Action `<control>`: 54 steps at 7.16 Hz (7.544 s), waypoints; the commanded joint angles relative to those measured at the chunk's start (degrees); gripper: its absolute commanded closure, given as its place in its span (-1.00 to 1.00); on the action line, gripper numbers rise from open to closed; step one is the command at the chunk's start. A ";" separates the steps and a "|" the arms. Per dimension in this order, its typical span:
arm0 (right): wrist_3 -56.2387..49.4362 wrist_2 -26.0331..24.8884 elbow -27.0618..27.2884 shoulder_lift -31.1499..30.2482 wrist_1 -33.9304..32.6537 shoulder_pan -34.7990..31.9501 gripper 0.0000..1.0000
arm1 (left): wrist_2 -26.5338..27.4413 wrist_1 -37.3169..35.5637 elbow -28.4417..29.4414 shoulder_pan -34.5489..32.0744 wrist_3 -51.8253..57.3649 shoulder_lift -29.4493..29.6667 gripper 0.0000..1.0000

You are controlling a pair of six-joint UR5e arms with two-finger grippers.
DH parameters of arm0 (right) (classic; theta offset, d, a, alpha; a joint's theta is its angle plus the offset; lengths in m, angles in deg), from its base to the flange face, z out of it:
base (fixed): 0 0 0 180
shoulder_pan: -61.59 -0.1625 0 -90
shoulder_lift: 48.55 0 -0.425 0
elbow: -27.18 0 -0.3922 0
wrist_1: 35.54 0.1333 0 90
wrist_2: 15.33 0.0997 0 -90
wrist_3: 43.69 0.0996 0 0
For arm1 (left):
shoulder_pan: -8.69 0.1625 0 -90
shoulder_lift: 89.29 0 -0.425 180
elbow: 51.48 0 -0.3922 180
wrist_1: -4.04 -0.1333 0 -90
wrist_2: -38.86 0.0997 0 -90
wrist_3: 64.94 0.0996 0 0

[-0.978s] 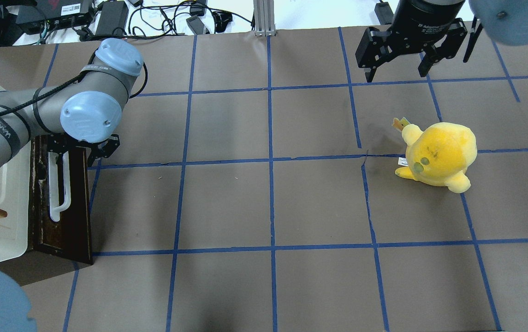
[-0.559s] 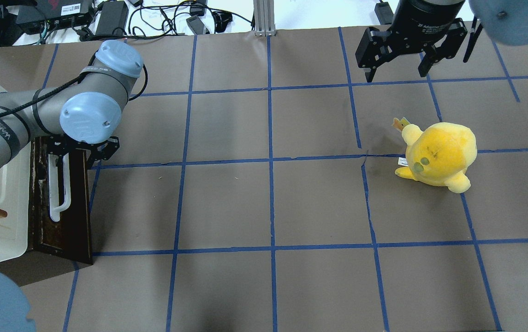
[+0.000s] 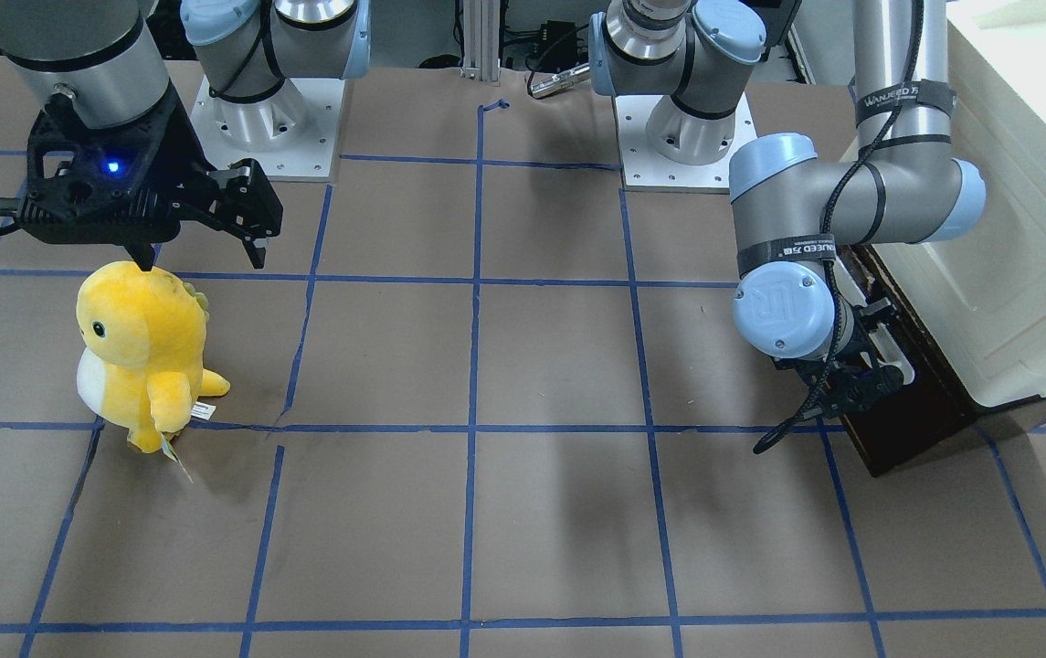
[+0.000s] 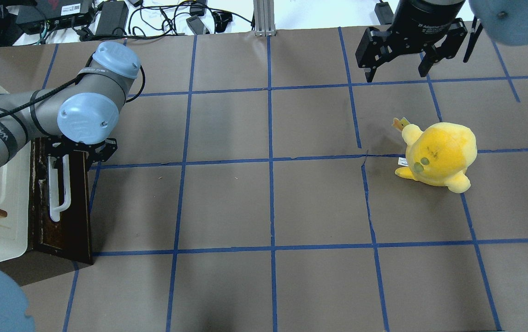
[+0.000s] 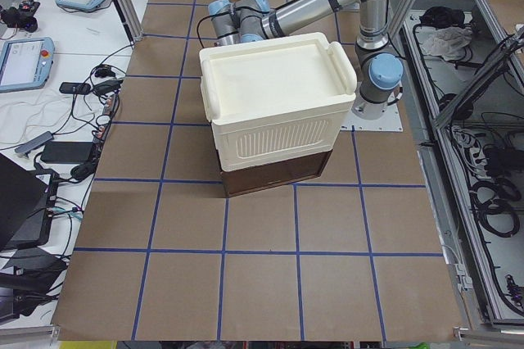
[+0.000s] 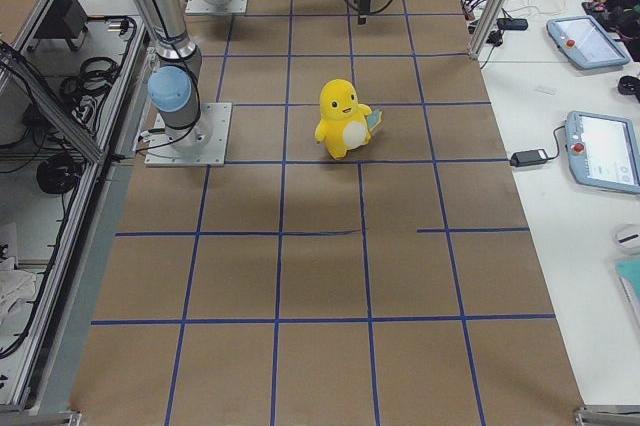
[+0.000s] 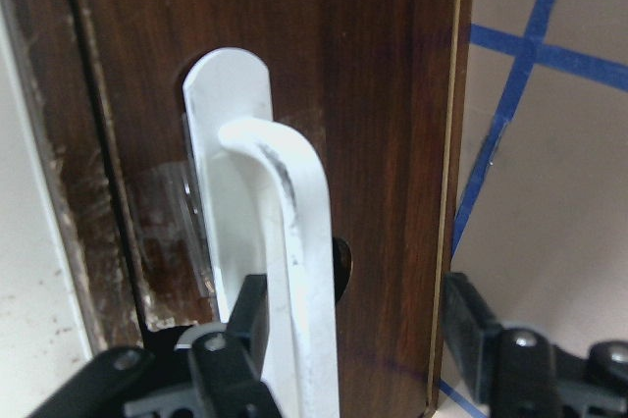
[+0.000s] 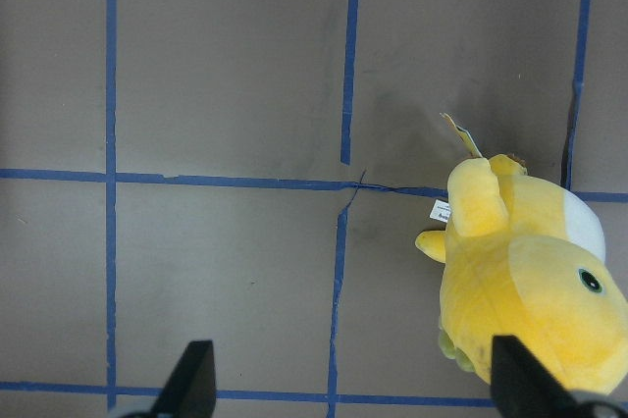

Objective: Pull drawer sideways
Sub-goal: 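Close the left gripper on the white drawer handle, then pull the drawer out by its handle with the left gripper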

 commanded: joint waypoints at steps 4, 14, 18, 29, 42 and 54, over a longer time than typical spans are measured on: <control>0.00 -0.03 0.00 0.00 0.00 0.00 -1.00 | -0.07 0.11 -0.05 0.05 0.01 0.24 -0.10; 0.00 0.06 0.00 0.00 0.00 0.00 -1.00 | 0.28 2.39 -0.05 0.23 0.10 -0.72 0.17; 0.00 0.06 0.00 0.00 0.00 0.00 -1.00 | 0.11 3.36 0.04 0.23 0.10 -0.99 1.00; 0.00 -0.03 0.00 0.00 0.00 0.00 -1.00 | -0.16 4.86 0.83 -0.39 -0.96 -0.20 1.00; 0.00 0.06 0.00 0.00 0.00 0.00 -1.00 | -3.15 8.11 4.78 -5.13 -5.52 1.29 1.00; 0.00 0.06 0.00 0.00 0.00 0.00 -1.00 | -7.45 10.04 10.14 -10.05 -8.86 4.29 1.00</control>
